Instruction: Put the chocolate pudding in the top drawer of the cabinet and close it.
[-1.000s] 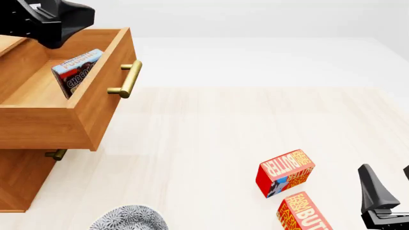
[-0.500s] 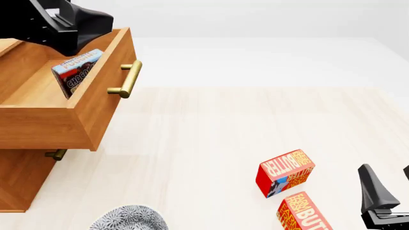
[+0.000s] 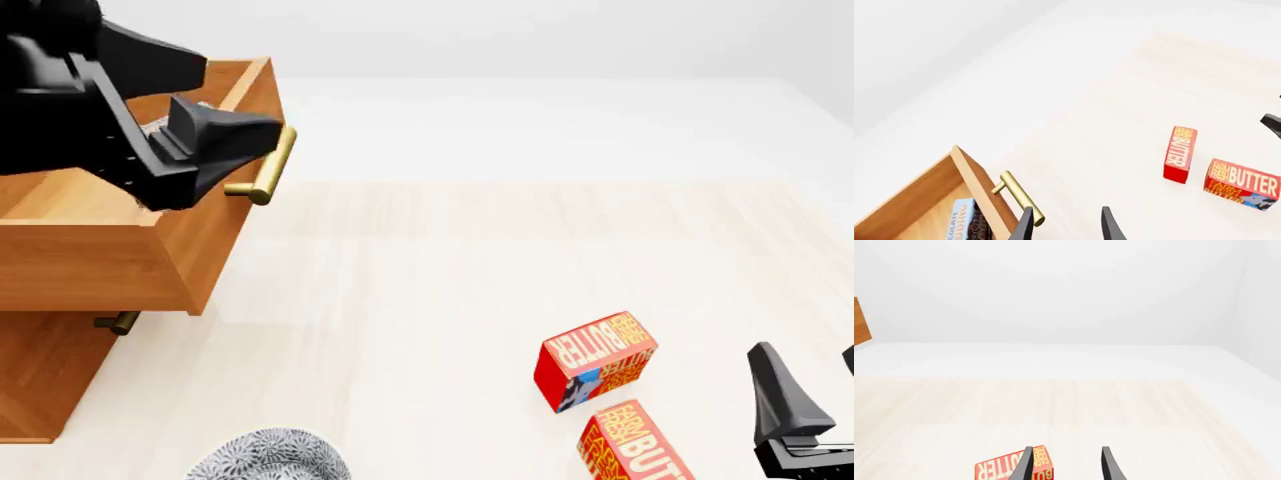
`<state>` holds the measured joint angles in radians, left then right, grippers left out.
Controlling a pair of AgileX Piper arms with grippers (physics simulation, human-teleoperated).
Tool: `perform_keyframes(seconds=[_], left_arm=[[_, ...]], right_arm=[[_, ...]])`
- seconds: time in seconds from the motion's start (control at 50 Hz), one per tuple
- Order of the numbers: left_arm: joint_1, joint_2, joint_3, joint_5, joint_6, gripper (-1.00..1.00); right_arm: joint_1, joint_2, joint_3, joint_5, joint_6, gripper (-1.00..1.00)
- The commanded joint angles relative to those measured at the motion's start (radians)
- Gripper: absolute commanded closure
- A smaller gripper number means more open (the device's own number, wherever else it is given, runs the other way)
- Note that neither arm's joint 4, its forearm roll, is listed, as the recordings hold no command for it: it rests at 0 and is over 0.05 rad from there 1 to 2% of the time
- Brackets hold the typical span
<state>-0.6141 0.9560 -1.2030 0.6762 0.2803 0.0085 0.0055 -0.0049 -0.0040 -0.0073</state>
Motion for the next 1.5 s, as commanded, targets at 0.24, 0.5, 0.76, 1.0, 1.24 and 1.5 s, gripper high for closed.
perform_keyframes(seconds=[0.24,0.5,0.76,1.0,1.24,1.5], left_arm=[[-0.129,0.004,0.161,-0.062,-0.041,-1.0],[-0.205,0.086,0.183,-0.125,-0.067,-1.0],[-0.223,0.115,0.193,-0.145,-0.091,-1.0],[-0.24,0.138,0.212,-0.168,-0.129,-1.0],[-0.254,0.163,0.255,-0.211,-0.173,-1.0],[-0.246,0.197,0.304,-0.253,-0.231,-1.0]], right_arm=[[0.0,0.0,0.0,0.0,0.0,-1.0],[0.0,0.0,0.0,0.0,0.0,-1.0],[0.0,0.0,0.0,0.0,0.0,-1.0],[0.0,0.0,0.0,0.0,0.0,-1.0],[0.0,0.0,0.0,0.0,0.0,-1.0],[0.0,0.0,0.0,0.0,0.0,-1.0]])
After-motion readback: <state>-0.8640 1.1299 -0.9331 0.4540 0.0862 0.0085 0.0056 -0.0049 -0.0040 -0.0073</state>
